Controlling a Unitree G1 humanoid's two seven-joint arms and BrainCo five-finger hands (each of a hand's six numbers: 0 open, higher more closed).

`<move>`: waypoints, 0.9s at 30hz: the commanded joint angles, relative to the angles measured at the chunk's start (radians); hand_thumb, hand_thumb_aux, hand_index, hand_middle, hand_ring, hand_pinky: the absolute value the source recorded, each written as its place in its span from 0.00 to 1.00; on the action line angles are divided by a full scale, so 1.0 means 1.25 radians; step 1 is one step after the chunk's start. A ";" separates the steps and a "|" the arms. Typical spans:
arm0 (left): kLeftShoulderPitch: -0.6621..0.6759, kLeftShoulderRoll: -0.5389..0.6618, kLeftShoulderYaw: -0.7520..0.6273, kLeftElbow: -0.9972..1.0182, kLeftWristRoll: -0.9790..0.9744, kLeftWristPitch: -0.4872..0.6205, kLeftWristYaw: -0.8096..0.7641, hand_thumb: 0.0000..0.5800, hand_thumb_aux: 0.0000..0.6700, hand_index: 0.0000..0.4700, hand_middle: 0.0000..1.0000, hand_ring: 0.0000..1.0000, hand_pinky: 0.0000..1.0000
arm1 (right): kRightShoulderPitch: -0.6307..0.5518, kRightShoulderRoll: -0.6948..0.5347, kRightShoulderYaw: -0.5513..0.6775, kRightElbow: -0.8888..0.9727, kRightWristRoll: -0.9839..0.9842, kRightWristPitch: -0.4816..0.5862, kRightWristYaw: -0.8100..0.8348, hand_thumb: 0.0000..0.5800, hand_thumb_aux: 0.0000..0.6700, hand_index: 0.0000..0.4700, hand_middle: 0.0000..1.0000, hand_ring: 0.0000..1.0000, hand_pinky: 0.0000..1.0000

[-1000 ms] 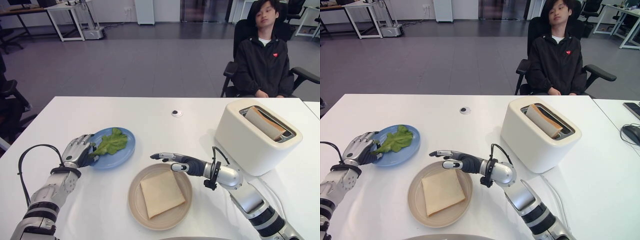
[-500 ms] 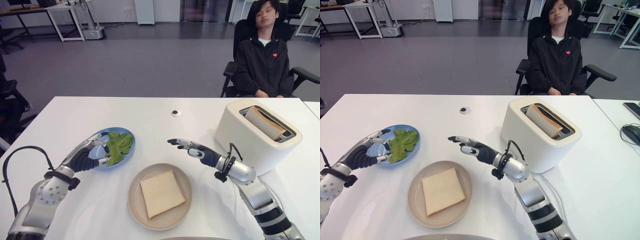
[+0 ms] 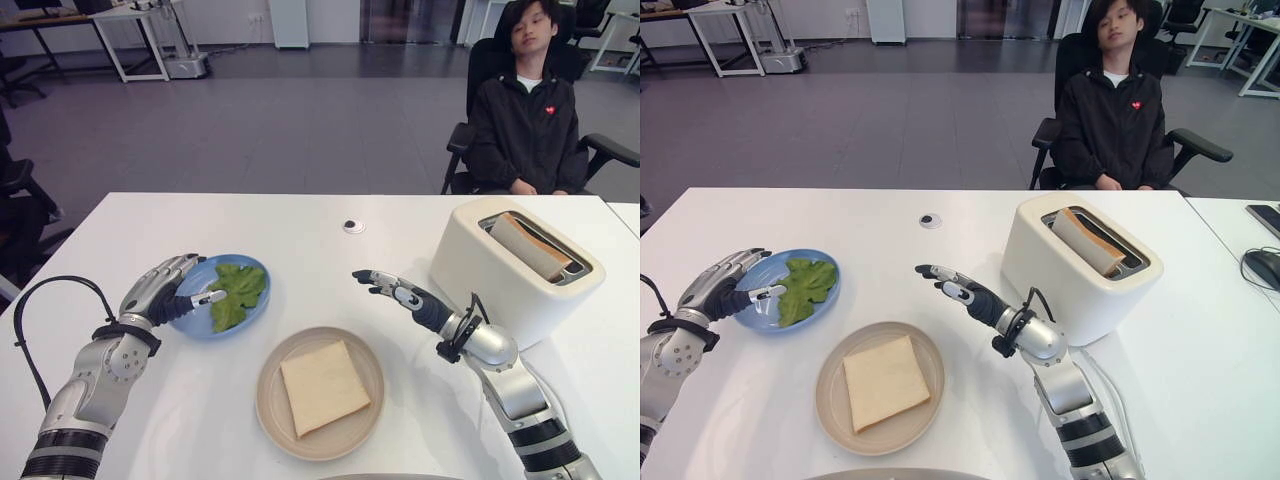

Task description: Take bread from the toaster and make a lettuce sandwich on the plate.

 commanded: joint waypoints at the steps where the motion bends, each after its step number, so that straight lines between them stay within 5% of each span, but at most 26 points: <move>1: -0.079 -0.043 -0.075 0.129 0.044 -0.032 0.038 0.00 0.00 0.00 0.00 0.00 0.00 | -0.005 -0.002 0.000 0.023 -0.008 -0.007 0.009 0.00 0.00 0.00 0.00 0.00 0.00; 2: -0.095 -0.049 -0.089 0.153 0.051 -0.039 0.041 0.00 0.00 0.00 0.00 0.00 0.00 | -0.004 -0.001 0.000 0.024 -0.009 -0.009 0.009 0.00 0.00 0.00 0.00 0.00 0.00; 3: -0.106 -0.051 -0.102 0.173 0.058 -0.045 0.047 0.13 0.07 0.07 0.00 0.00 0.00 | -0.005 -0.001 0.000 0.026 -0.010 -0.010 0.010 0.00 0.00 0.00 0.00 0.00 0.00; 5: -0.127 -0.052 -0.127 0.214 0.080 -0.049 0.063 0.55 0.33 0.33 0.00 0.00 0.00 | -0.007 0.001 0.000 0.030 -0.010 -0.012 0.012 0.00 0.00 0.00 0.00 0.00 0.00; 6: -0.136 -0.049 -0.140 0.236 0.093 -0.050 0.072 0.51 0.30 0.30 0.00 0.00 0.00 | -0.007 0.002 0.001 0.029 -0.011 -0.013 0.012 0.00 0.00 0.00 0.00 0.00 0.00; 8: -0.146 -0.040 -0.160 0.263 0.115 -0.048 0.087 0.78 0.53 0.53 0.00 0.00 0.00 | -0.007 0.003 0.002 0.028 -0.011 -0.015 0.012 0.00 0.00 0.00 0.00 0.00 0.00; 9: -0.149 -0.038 -0.166 0.270 0.120 -0.049 0.092 0.83 0.59 0.59 0.00 0.00 0.00 | -0.006 0.004 0.002 0.028 -0.011 -0.016 0.012 0.00 0.00 0.00 0.00 0.00 0.00; 11: -0.155 -0.034 -0.173 0.280 0.123 -0.056 0.101 0.99 0.92 0.92 0.00 0.00 0.00 | -0.005 0.005 0.003 0.027 -0.012 -0.017 0.012 0.00 0.00 0.00 0.00 0.00 0.00; 12: -0.156 -0.034 -0.174 0.278 0.121 -0.061 0.102 1.00 1.00 1.00 0.00 0.00 0.00 | -0.004 0.006 0.003 0.027 -0.013 -0.019 0.012 0.00 0.00 0.00 0.00 0.00 0.00; 22: -0.152 -0.033 -0.155 0.256 0.069 -0.111 0.102 1.00 1.00 1.00 0.00 0.00 0.00 | -0.010 0.010 0.006 0.030 -0.019 -0.027 0.013 0.00 0.00 0.00 0.00 0.00 0.00; 27: -0.098 -0.003 -0.059 0.139 -0.053 -0.137 0.060 1.00 1.00 1.00 0.00 0.00 0.00 | -0.010 0.013 0.003 0.029 -0.021 -0.029 0.010 0.00 0.00 0.00 0.00 0.00 0.00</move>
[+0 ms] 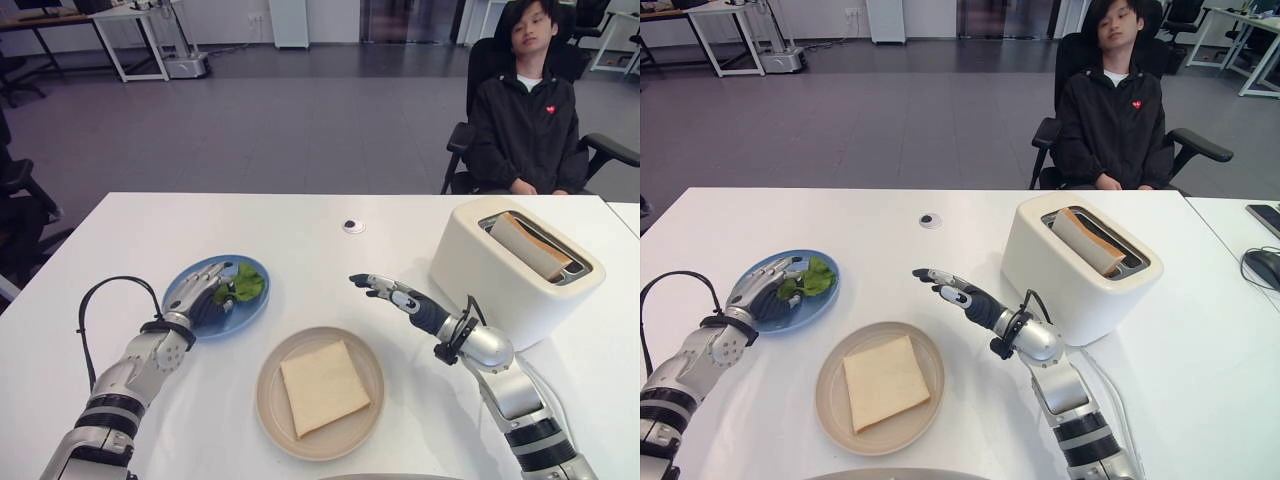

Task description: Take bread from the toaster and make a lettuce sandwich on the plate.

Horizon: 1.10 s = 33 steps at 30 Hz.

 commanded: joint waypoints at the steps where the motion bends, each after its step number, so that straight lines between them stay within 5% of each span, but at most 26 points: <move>1: 0.078 0.026 0.103 -0.161 -0.149 -0.010 -0.078 1.00 1.00 1.00 0.00 0.00 0.00 | -0.009 0.001 -0.002 0.005 -0.010 -0.001 -0.001 0.00 0.00 0.00 0.00 0.00 0.00; 6: 0.261 -0.032 0.132 -0.539 -0.384 0.047 -0.236 1.00 1.00 1.00 0.00 0.00 0.00 | -0.024 0.003 -0.030 0.011 -0.002 0.002 -0.017 0.00 0.00 0.00 0.00 0.00 0.00; 11: 0.483 -0.088 0.053 -0.858 -0.270 0.144 -0.295 1.00 1.00 1.00 0.00 0.00 0.00 | -0.032 -0.008 -0.067 0.013 0.012 0.010 -0.014 0.00 0.00 0.00 0.00 0.00 0.00; 22: 0.621 -0.175 -0.035 -0.889 -0.130 0.153 -0.295 1.00 1.00 1.00 0.00 0.00 0.00 | -0.036 -0.005 -0.063 0.021 0.009 0.012 0.004 0.00 0.00 0.00 0.00 0.00 0.00; 23: 0.623 -0.180 -0.035 -0.890 -0.116 0.156 -0.294 0.99 0.89 0.89 0.00 0.00 0.00 | -0.037 -0.005 -0.061 0.021 0.009 0.011 0.006 0.00 0.00 0.00 0.00 0.00 0.00; 24: 0.622 -0.182 -0.034 -0.886 -0.107 0.159 -0.294 0.67 0.43 0.43 0.00 0.00 0.00 | -0.035 -0.005 -0.060 0.020 0.009 0.012 0.008 0.00 0.00 0.00 0.00 0.00 0.00; 25: 0.623 -0.185 -0.031 -0.883 -0.095 0.161 -0.292 0.00 0.00 0.00 0.00 0.00 0.00 | -0.035 -0.005 -0.059 0.019 0.009 0.012 0.009 0.00 0.00 0.00 0.00 0.00 0.00; 33: 0.673 -0.181 -0.005 -0.904 -0.086 0.149 -0.301 0.00 0.00 0.00 0.00 0.00 0.00 | -0.032 -0.005 -0.056 0.008 0.008 0.013 0.016 0.00 0.00 0.00 0.00 0.00 0.00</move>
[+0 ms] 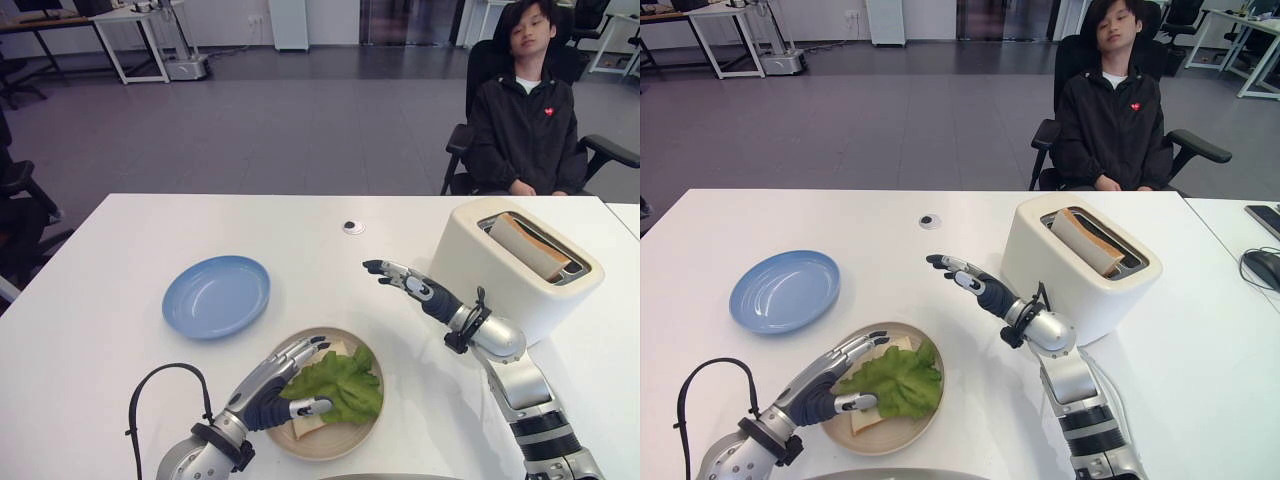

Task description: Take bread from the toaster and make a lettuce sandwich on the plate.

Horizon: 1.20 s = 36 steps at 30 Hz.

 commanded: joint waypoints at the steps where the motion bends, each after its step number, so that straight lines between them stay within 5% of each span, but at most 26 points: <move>1: 0.033 0.010 0.022 -0.014 0.008 -0.008 -0.013 0.00 0.00 0.00 0.00 0.00 0.00 | -0.006 -0.004 0.005 -0.010 0.000 0.010 0.008 0.00 0.00 0.00 0.00 0.00 0.00; 5: 0.030 0.012 0.075 -0.036 -0.002 -0.009 -0.013 0.00 0.00 0.00 0.00 0.00 0.00 | 0.007 -0.043 -0.032 -0.090 -0.021 -0.051 -0.003 0.00 0.00 0.00 0.00 0.00 0.00; 10: -0.007 -0.027 0.126 -0.062 -0.067 -0.037 0.011 0.00 0.00 0.00 0.00 0.00 0.00 | -0.018 -0.179 -0.257 -0.219 -0.053 -0.127 -0.060 0.00 0.00 0.00 0.00 0.00 0.00; 14: -0.025 -0.101 0.140 -0.040 -0.225 -0.065 0.032 0.00 0.00 0.00 0.00 0.00 0.00 | 0.002 -0.327 -0.386 -0.121 -0.176 -0.196 -0.095 0.00 0.00 0.00 0.00 0.00 0.00; 21: -0.034 -0.114 0.164 -0.029 -0.292 -0.088 0.002 0.00 0.00 0.00 0.00 0.00 0.00 | 0.092 -0.449 -0.419 0.106 -0.348 -0.236 -0.193 0.00 0.00 0.00 0.00 0.00 0.00; 22: -0.033 -0.114 0.166 -0.028 -0.292 -0.091 -0.001 0.00 0.00 0.00 0.00 0.00 0.00 | 0.101 -0.450 -0.410 0.112 -0.348 -0.234 -0.190 0.72 0.47 0.47 0.00 0.00 0.00; 23: -0.035 -0.114 0.167 -0.027 -0.291 -0.091 -0.005 0.00 0.00 0.00 0.00 0.00 0.00 | 0.108 -0.451 -0.400 0.116 -0.346 -0.235 -0.186 0.92 0.72 0.72 0.00 0.00 0.00; 24: -0.036 -0.113 0.168 -0.027 -0.288 -0.092 -0.008 0.00 0.00 0.00 0.00 0.00 0.00 | 0.111 -0.449 -0.390 0.117 -0.340 -0.237 -0.181 1.00 1.00 1.00 0.00 0.00 0.00; 32: -0.041 -0.116 0.171 -0.021 -0.275 -0.095 -0.020 0.00 0.00 0.00 0.00 0.00 0.00 | 0.102 -0.416 -0.346 0.087 -0.267 -0.247 -0.174 1.00 1.00 1.00 0.00 0.00 0.00; 36: -0.037 -0.117 0.175 -0.017 -0.268 -0.099 -0.020 0.00 0.00 0.00 0.00 0.00 0.00 | 0.067 -0.375 -0.384 0.080 -0.137 -0.178 -0.162 1.00 1.00 1.00 0.00 0.00 0.00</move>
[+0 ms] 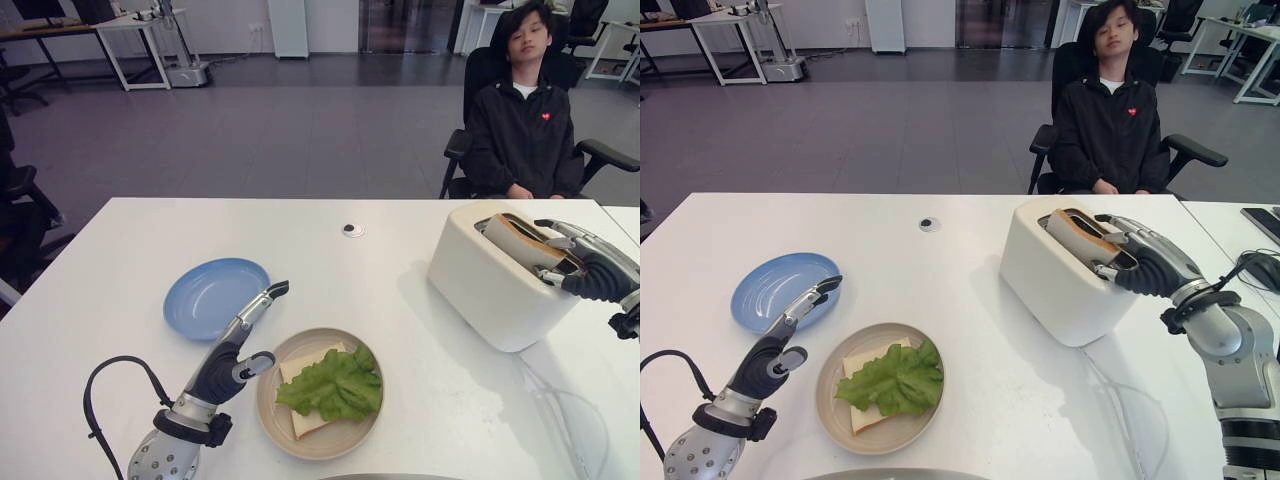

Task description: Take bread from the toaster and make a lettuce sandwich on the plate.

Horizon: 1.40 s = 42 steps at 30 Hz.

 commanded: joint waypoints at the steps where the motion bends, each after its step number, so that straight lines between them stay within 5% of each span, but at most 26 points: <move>1: 0.008 -0.001 0.012 0.011 0.015 -0.005 -0.004 0.00 0.00 0.00 0.00 0.00 0.00 | -0.054 0.041 -0.048 -0.006 0.153 0.096 0.027 1.00 1.00 1.00 0.00 0.00 0.00; 8: 0.020 0.007 0.062 0.000 0.009 -0.026 -0.007 0.00 0.00 0.00 0.00 0.00 0.00 | -0.217 0.020 -0.141 -0.038 0.521 0.365 0.188 1.00 1.00 1.00 0.00 0.00 0.00; 17: 0.055 0.056 0.176 -0.068 -0.010 -0.191 -0.050 0.00 0.00 0.00 0.00 0.00 0.00 | -0.214 0.120 0.147 -0.312 0.743 0.713 0.303 1.00 1.00 1.00 0.00 0.00 0.00; 28: 0.096 0.044 0.156 -0.080 0.239 -0.356 -0.094 0.00 0.00 0.00 0.00 0.00 0.00 | -0.146 0.302 0.558 -0.292 0.459 0.688 0.233 1.00 1.00 1.00 0.00 0.00 0.00; 42: 0.112 0.156 0.073 0.099 0.815 -0.395 -0.035 0.02 0.01 0.01 0.00 0.00 0.00 | -0.102 0.311 0.620 -0.225 0.257 0.528 0.245 1.00 1.00 1.00 0.00 0.00 0.00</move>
